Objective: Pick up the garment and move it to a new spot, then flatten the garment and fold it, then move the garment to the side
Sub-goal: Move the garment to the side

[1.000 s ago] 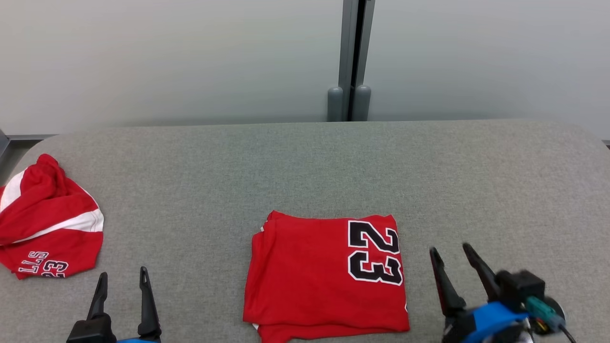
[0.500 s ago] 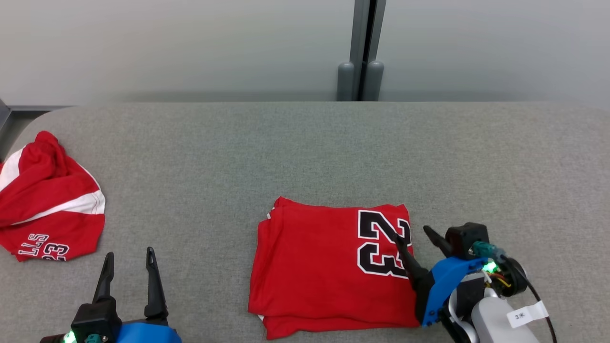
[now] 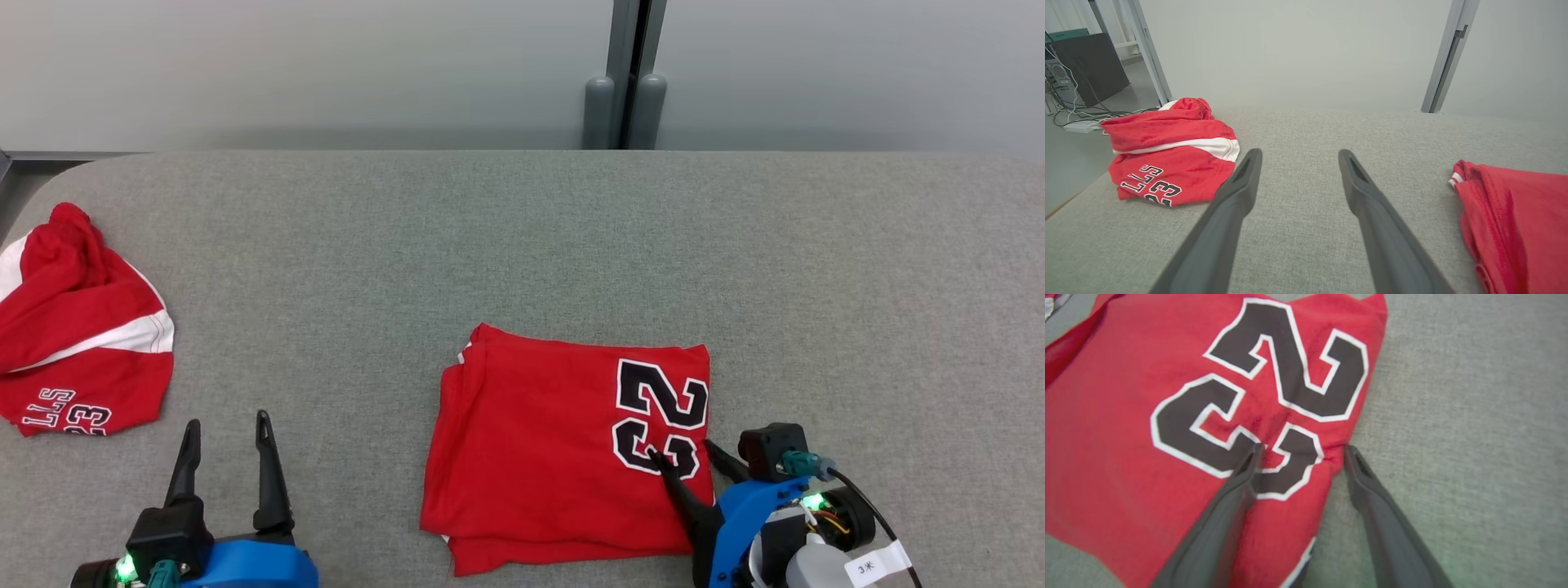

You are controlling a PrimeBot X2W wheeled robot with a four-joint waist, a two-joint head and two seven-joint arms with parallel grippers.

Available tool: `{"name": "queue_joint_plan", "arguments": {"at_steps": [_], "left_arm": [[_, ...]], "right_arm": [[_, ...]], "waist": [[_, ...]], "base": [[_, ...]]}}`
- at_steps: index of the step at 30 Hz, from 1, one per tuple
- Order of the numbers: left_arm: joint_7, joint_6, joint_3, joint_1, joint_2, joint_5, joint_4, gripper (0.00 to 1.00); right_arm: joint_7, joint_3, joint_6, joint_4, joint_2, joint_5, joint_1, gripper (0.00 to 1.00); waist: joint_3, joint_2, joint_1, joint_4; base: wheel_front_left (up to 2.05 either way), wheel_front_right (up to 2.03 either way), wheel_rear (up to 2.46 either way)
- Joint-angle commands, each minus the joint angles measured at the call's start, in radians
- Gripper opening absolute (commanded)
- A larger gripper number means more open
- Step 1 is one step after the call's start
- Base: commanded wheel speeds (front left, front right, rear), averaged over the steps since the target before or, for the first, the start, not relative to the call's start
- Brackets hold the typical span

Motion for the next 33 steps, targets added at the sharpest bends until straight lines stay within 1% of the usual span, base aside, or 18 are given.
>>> {"name": "queue_joint_plan", "arguments": {"at_steps": [1, 2, 7, 11, 15, 21, 24, 28, 31, 33], "left_arm": [[-0.005, 0.006, -0.006, -0.023, 0.0, -0.004, -0.001, 1.0], [-0.005, 0.006, -0.008, -0.025, 0.0, -0.006, -0.001, 1.0], [-0.005, 0.005, -0.009, -0.032, -0.002, -0.015, -0.005, 1.0], [-0.005, 0.001, -0.015, -0.05, -0.004, -0.012, -0.032, 1.0], [-0.005, -0.002, -0.035, -0.079, -0.006, -0.008, -0.08, 1.0], [-0.005, -0.002, -0.058, -0.136, -0.007, 0.001, -0.147, 1.0], [-0.004, 0.002, -0.064, -0.162, -0.006, 0.014, -0.182, 1.0], [-0.004, 0.005, -0.061, -0.196, 0.008, 0.03, -0.218, 1.0], [-0.004, 0.006, -0.057, -0.215, 0.025, 0.044, -0.238, 1.0], [-0.004, 0.003, -0.06, -0.229, 0.033, 0.052, -0.248, 1.0]], "right_arm": [[0.007, 0.02, 0.004, 0.024, 0.007, 0.014, 0.027, 0.46], [0.0, 0.025, 0.004, 0.029, 0.008, 0.015, 0.02, 0.0], [-0.066, -0.003, 0.002, 0.033, 0.004, -0.003, -0.055, 0.0], [-0.095, -0.008, 0.002, 0.03, -0.037, -0.038, -0.136, 0.0], [-0.095, 0.013, 0.002, 0.028, -0.105, -0.059, -0.239, 0.0], [-0.082, 0.048, 0.002, 0.02, -0.226, -0.035, -0.384, 0.0], [-0.075, 0.056, 0.002, 0.008, -0.288, 0.001, -0.457, 0.0], [-0.082, 0.038, 0.002, 0.002, -0.373, 0.063, -0.538, 0.0], [-0.088, 0.034, 0.002, 0.005, -0.414, 0.086, -0.579, 0.0], [-0.091, 0.037, 0.002, 0.018, -0.453, 0.094, -0.605, 0.0]], "waist": [[0.002, 0.0, 0.0, 0.0], [0.004, 0.0, 0.0, 0.0], [0.011, 0.0, 0.0, -0.001], [0.025, 0.0, 0.0, -0.003], [0.054, 0.0, 0.0, -0.001], [0.137, 0.0, 0.0, -0.025], [0.202, 0.0, 0.0, -0.062], [0.276, 0.0, 0.0, -0.119], [0.32, 0.0, 0.0, -0.166], [0.343, 0.0, 0.0, -0.19]], "base": [[0.0, 0.0, 0.0], [0.0, 0.0, 0.0], [0.0, 0.0, 0.0], [0.0, 0.0, 0.0], [0.0, 0.0, 0.0], [0.0, 0.0, 0.0], [0.0, 0.0, 0.0], [0.0, 0.0, 0.0], [0.0, 0.0, 0.0], [0.0, 0.0, 0.0]]}}
